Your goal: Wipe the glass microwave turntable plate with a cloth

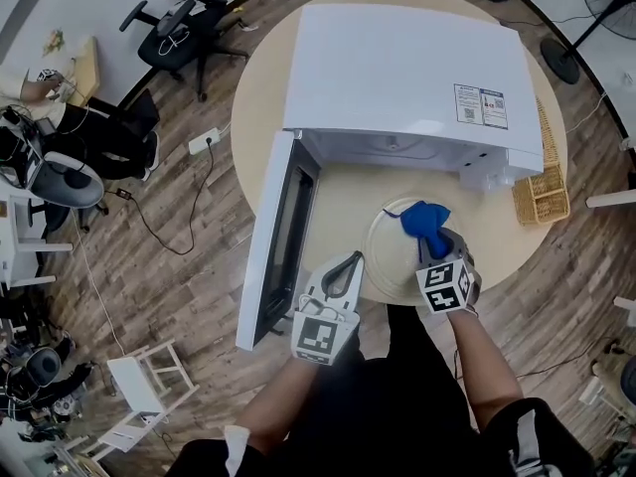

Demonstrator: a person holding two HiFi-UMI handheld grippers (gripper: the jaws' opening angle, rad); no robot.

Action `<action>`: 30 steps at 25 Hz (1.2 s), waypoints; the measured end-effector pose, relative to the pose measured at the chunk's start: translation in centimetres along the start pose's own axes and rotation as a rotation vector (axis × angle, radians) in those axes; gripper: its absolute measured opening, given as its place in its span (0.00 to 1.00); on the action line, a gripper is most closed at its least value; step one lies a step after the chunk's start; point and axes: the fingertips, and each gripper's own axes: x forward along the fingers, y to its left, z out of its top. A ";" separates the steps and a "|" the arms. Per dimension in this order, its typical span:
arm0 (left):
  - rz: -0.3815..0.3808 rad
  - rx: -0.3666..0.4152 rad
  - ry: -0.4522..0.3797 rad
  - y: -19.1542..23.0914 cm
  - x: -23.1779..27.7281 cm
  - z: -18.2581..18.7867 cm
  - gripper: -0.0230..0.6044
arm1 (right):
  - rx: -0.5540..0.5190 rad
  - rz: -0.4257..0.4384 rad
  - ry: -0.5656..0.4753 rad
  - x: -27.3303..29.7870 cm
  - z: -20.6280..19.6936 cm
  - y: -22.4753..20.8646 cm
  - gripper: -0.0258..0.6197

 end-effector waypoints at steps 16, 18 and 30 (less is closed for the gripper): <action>-0.011 0.013 0.000 -1.4 0.8 0.0 0.05 | 0.067 -0.131 0.027 -1.0 -2.8 -5.2 0.18; -0.008 0.018 0.003 -1.5 0.7 0.0 0.05 | 0.074 -0.141 0.032 -1.1 -2.9 -5.4 0.18; -0.003 0.033 0.015 -1.0 -0.7 -0.3 0.05 | 0.124 -0.040 -0.096 -4.0 0.6 -1.7 0.18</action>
